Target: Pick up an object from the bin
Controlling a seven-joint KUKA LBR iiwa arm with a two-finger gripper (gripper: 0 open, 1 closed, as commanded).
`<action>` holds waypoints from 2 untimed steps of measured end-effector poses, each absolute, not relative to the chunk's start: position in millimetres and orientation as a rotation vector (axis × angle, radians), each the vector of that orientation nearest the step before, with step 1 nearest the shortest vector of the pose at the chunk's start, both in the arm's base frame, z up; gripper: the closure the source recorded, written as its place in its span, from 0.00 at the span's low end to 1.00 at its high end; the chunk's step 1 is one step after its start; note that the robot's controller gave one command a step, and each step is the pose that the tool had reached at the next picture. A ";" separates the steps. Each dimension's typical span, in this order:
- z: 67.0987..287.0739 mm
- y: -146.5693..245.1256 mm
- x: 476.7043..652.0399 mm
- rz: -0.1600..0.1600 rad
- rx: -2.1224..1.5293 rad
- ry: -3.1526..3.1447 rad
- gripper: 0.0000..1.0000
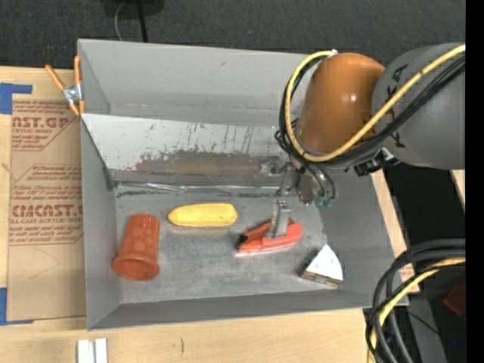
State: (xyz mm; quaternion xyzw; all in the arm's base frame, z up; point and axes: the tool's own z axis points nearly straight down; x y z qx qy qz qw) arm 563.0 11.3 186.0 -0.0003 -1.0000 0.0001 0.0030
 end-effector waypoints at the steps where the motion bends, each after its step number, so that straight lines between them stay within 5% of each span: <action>1: 190.5 11.3 564.6 0.000 -0.001 -3.143 0.00; 2: 167.8 -5.0 563.7 -0.002 0.102 -3.148 0.00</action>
Offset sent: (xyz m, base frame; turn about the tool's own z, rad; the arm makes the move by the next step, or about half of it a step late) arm -0.0087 -0.0691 -0.0849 -0.1998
